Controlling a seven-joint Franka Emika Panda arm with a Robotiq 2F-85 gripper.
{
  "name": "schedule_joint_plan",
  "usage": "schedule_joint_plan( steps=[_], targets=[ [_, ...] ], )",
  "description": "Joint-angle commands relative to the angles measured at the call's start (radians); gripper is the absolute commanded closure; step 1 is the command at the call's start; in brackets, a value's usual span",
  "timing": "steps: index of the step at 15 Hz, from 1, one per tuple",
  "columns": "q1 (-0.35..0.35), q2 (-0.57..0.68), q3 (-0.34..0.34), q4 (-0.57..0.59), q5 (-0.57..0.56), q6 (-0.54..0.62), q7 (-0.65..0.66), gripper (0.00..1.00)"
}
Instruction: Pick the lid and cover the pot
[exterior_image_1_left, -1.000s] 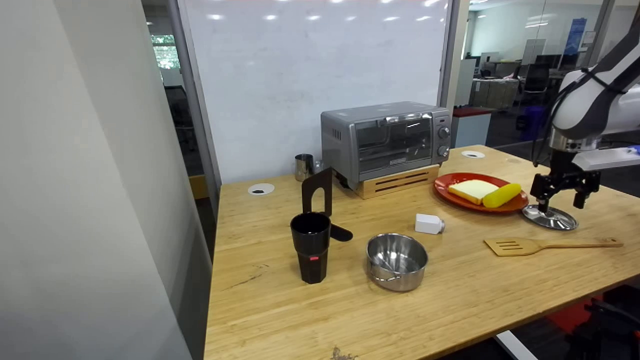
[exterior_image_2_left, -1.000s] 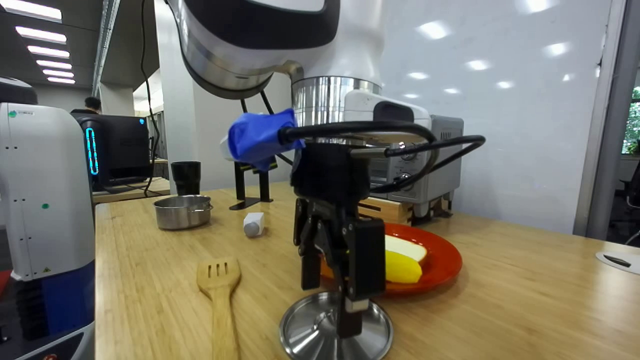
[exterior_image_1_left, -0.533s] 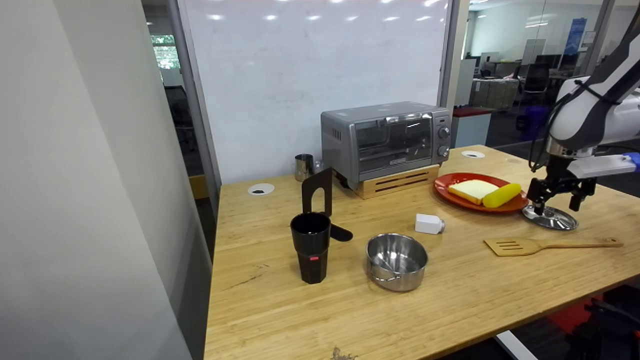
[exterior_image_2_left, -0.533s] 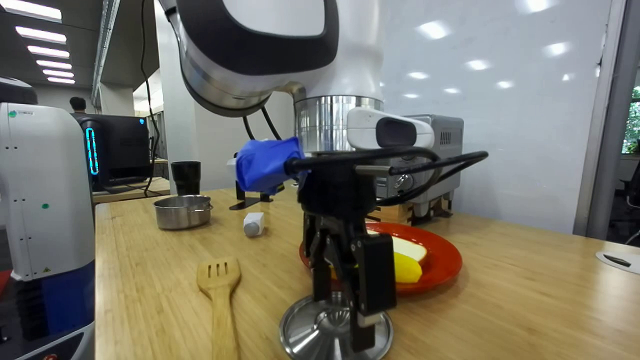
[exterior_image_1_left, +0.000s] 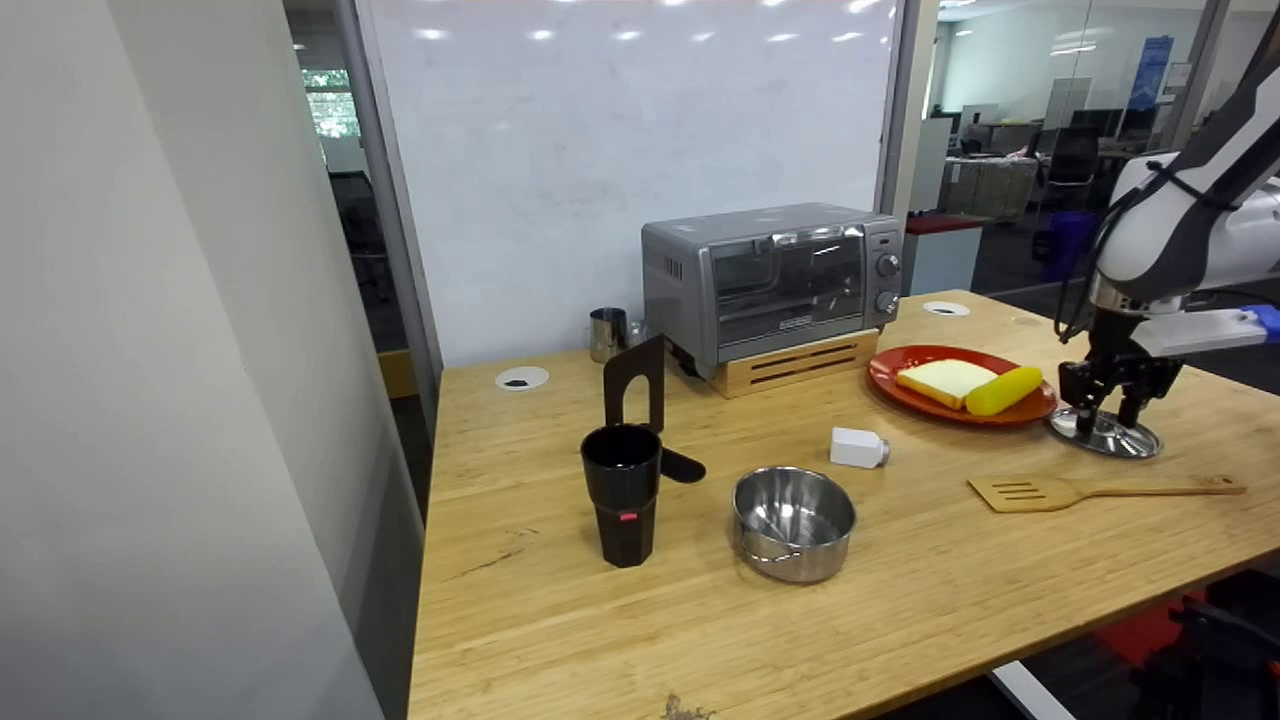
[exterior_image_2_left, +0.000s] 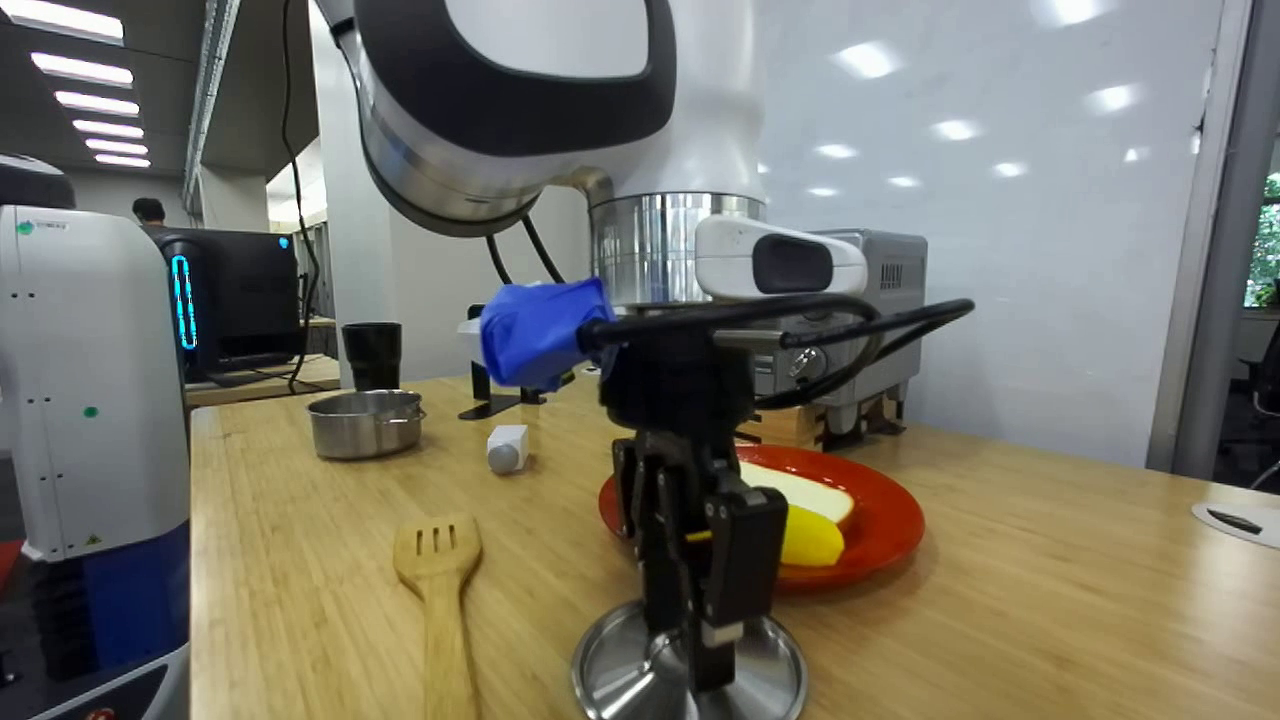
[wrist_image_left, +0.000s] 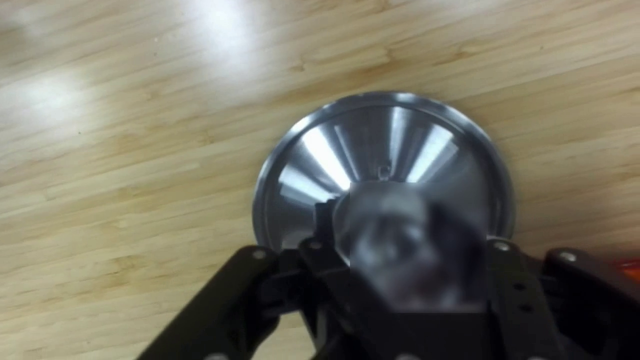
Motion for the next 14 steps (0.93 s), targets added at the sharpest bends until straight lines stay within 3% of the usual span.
schedule_joint_plan(
  steps=[1, 4, 10, 13, 14],
  targets=[
    [0.003, 0.008, -0.002, -0.015, -0.019, 0.031, 0.020, 0.74],
    [0.006, 0.001, -0.003, -0.020, -0.021, 0.041, 0.024, 0.95],
    [0.036, -0.043, 0.001, -0.027, -0.065, 0.024, 0.054, 0.99],
    [0.085, -0.144, 0.002, -0.071, -0.194, -0.030, 0.137, 0.99],
    [0.105, -0.205, 0.013, -0.094, -0.255, -0.102, 0.175, 0.99]
  ],
)
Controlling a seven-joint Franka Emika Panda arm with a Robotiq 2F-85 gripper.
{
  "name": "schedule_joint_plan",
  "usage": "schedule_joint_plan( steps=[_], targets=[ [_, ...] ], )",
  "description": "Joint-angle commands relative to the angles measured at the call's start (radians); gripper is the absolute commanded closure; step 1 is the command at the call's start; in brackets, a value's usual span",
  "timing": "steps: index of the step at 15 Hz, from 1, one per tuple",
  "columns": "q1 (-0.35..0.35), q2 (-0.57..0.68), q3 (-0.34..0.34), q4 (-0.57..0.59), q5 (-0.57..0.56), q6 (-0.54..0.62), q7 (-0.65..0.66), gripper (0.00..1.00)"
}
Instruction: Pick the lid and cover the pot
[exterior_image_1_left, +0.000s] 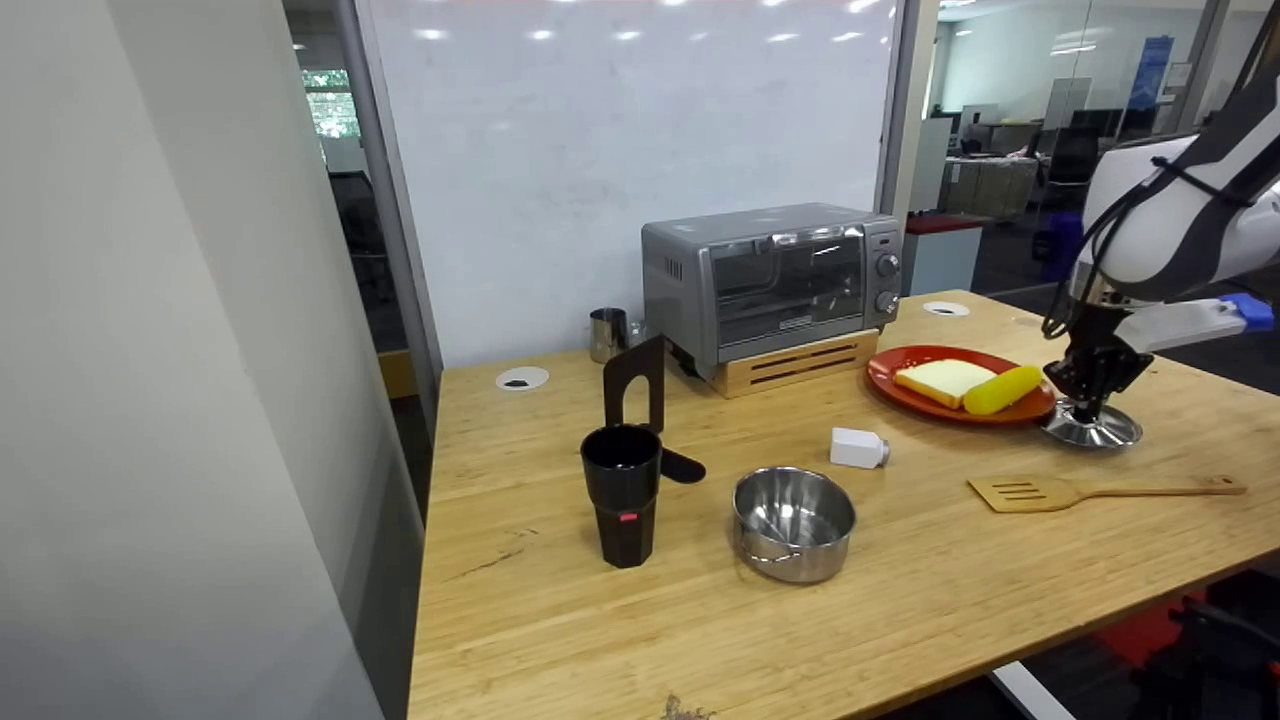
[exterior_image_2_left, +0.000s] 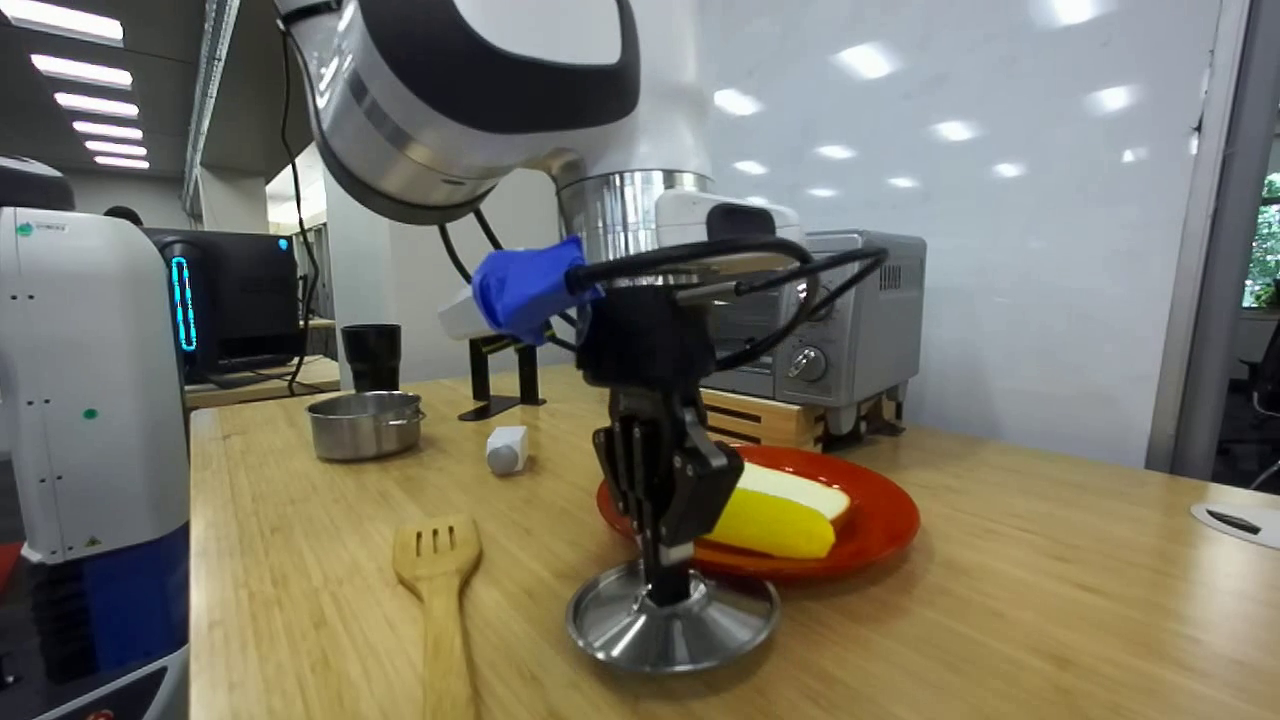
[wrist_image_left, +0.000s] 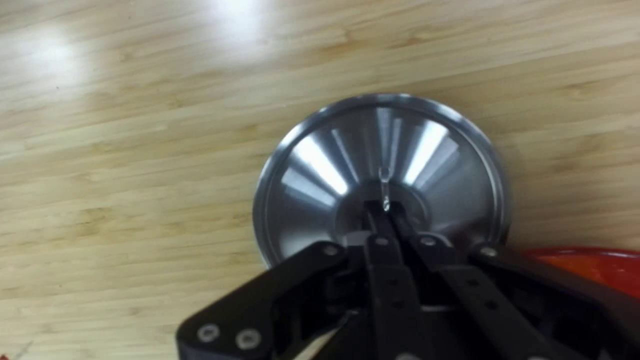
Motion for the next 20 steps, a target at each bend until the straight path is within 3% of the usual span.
schedule_joint_plan(
  steps=[1, 3, 7, 9, 12, 15, 20],
  targets=[
    [0.054, -0.212, 0.034, -0.098, -0.161, -0.168, 0.099, 0.99],
    [0.065, -0.313, 0.105, -0.126, -0.173, -0.330, 0.078, 0.99],
    [0.135, -0.524, 0.251, -0.143, -0.065, -0.661, -0.036, 0.99],
    [0.180, -0.613, 0.329, -0.124, -0.047, -0.751, -0.022, 0.99],
    [0.248, -0.659, 0.411, -0.054, -0.019, -0.793, -0.026, 0.99],
    [0.299, -0.614, 0.457, 0.034, -0.003, -0.772, -0.036, 0.99],
    [0.328, -0.478, 0.452, 0.121, -0.018, -0.615, -0.100, 0.99]
  ],
)
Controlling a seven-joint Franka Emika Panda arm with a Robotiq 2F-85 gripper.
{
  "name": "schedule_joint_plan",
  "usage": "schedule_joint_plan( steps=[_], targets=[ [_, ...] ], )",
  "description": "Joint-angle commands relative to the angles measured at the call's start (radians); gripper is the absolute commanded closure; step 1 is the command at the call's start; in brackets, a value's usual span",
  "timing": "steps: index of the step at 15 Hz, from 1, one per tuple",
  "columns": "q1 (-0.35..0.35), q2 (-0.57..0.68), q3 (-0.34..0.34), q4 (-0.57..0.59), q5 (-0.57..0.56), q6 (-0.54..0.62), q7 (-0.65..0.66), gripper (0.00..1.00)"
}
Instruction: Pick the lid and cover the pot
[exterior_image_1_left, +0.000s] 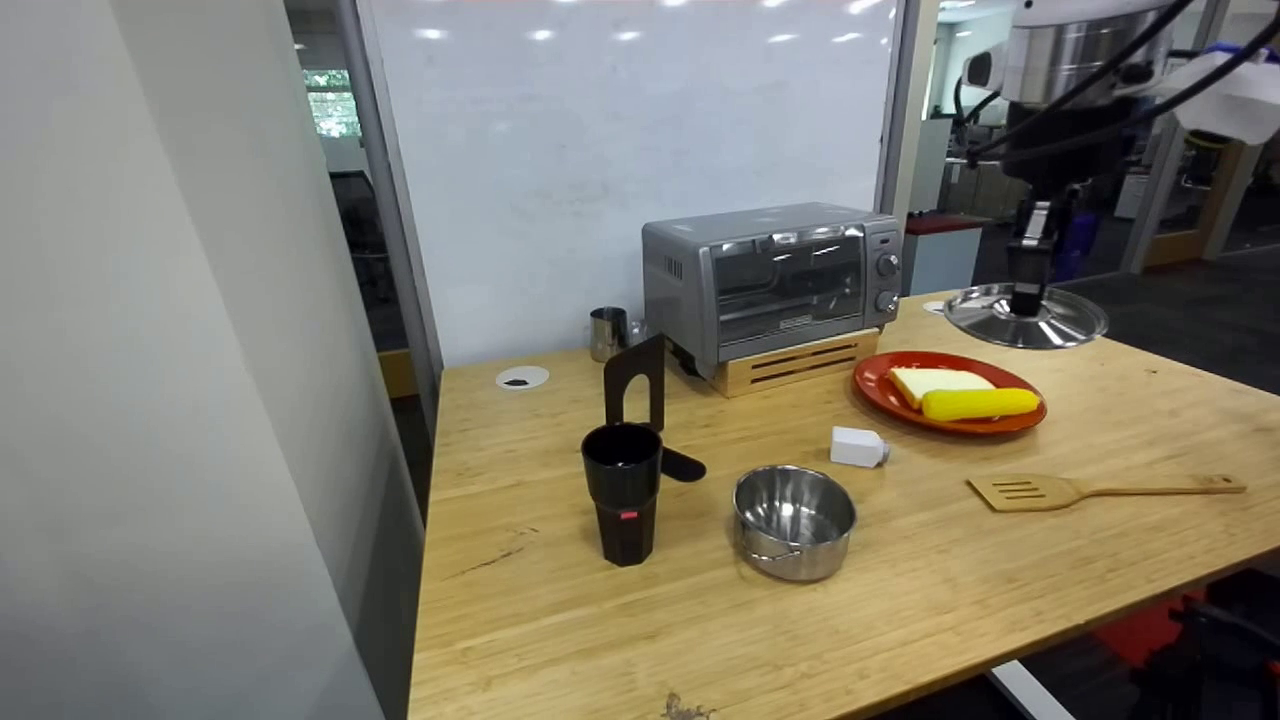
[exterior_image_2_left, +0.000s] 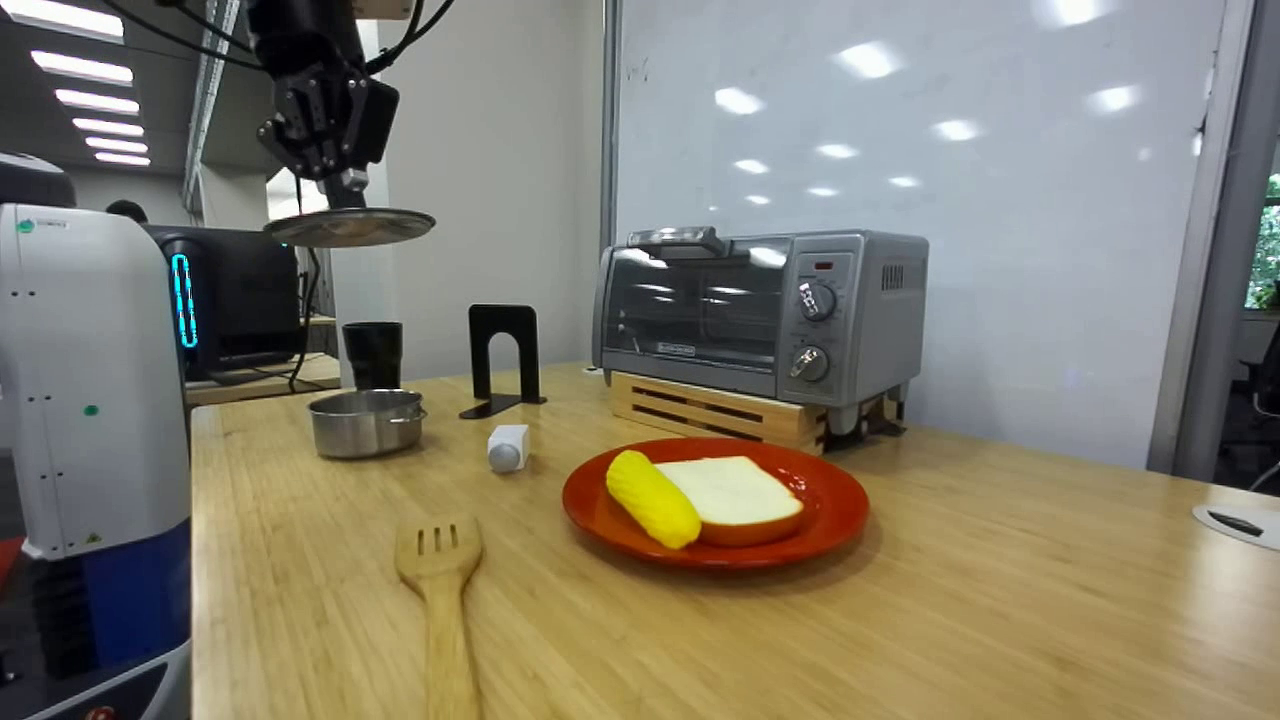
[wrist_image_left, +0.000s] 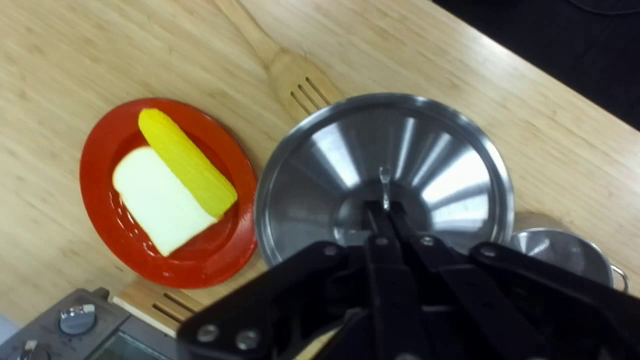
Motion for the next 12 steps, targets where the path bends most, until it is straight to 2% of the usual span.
schedule_joint_plan(
  steps=[1, 4, 6, 8, 9, 12],
  targets=[
    [-0.004, 0.160, -0.012, 0.089, -0.003, 0.116, -0.070, 0.99],
    [0.002, 0.273, -0.019, 0.157, 0.016, 0.167, -0.127, 0.99],
    [0.005, 0.322, -0.021, 0.194, 0.026, 0.148, -0.174, 0.99],
    [0.000, 0.335, -0.029, 0.213, 0.034, 0.089, -0.240, 0.99],
    [0.000, 0.305, -0.013, 0.170, 0.013, 0.140, -0.169, 0.96],
    [-0.001, 0.325, -0.022, 0.188, 0.015, 0.119, -0.205, 0.96]
  ],
)
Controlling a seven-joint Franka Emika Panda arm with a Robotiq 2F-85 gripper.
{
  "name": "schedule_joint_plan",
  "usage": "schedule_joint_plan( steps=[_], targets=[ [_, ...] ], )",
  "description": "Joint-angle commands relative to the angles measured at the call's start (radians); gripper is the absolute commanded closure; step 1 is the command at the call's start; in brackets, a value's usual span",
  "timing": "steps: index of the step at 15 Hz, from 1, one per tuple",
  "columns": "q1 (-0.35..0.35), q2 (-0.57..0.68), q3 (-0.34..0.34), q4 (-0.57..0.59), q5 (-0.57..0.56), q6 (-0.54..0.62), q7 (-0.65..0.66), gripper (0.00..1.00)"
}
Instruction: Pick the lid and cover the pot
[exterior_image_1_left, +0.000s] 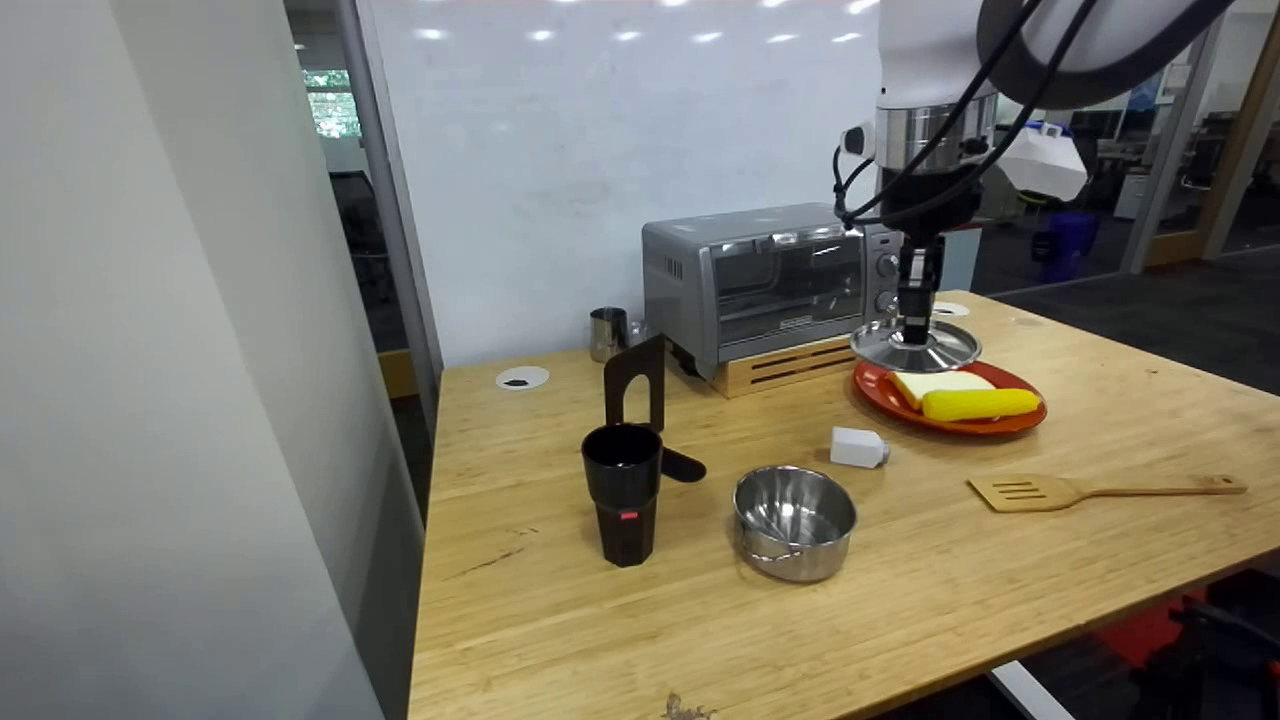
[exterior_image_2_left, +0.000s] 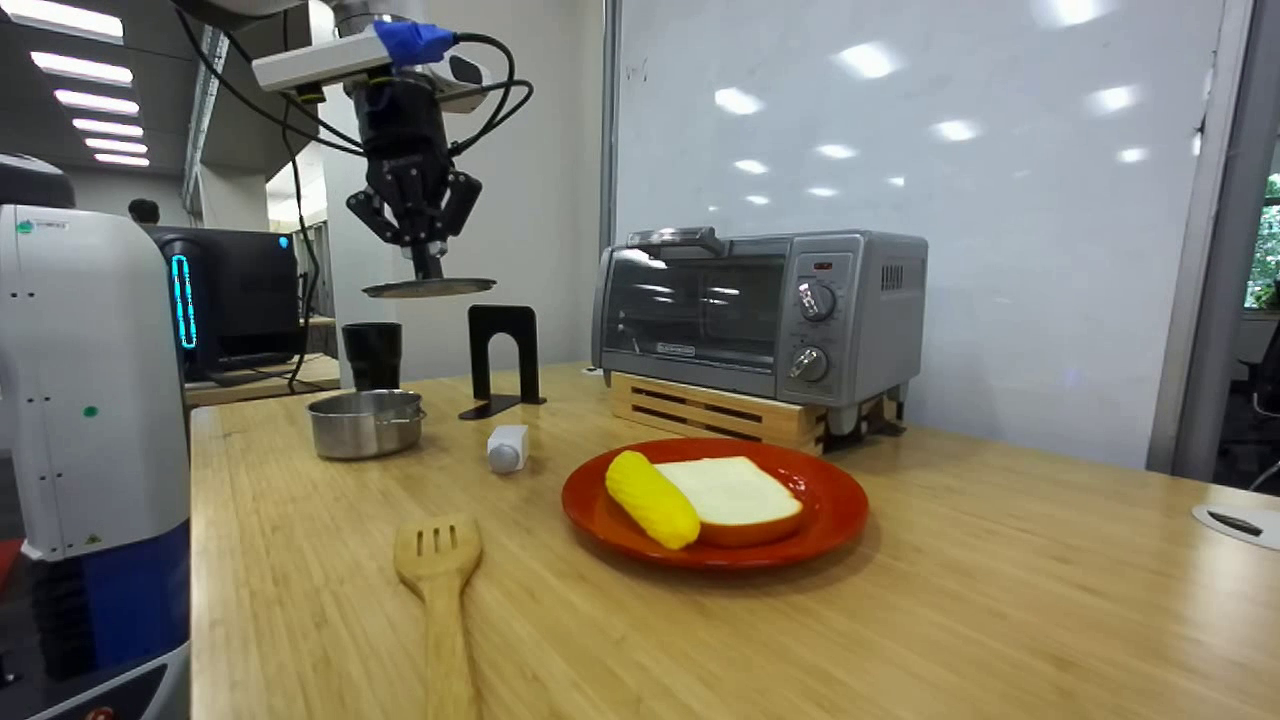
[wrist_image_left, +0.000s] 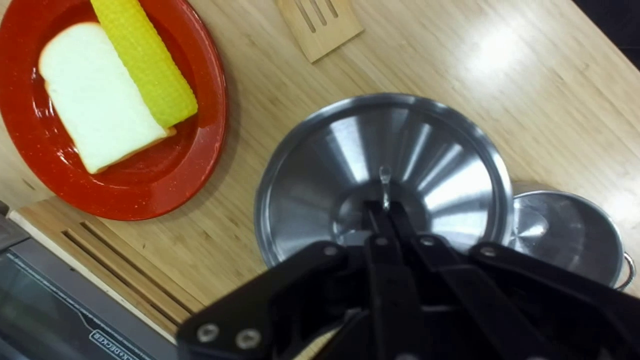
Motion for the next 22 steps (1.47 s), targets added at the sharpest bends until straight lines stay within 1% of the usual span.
schedule_joint_plan(
  steps=[1, 4, 5, 8, 15, 22],
  targets=[
    [-0.001, 0.000, 0.001, 0.003, 0.001, -0.005, -0.002, 0.96],
    [-0.001, -0.001, 0.001, 0.006, 0.001, -0.008, -0.002, 0.96],
    [-0.001, -0.001, 0.001, 0.006, 0.001, -0.008, -0.002, 0.99],
    [0.006, 0.028, 0.003, 0.013, 0.005, 0.017, -0.025, 0.99],
    [0.039, 0.147, 0.038, 0.039, -0.020, 0.080, -0.055, 0.99],
    [0.081, 0.277, 0.079, 0.096, -0.053, 0.085, -0.070, 0.99]
  ],
)
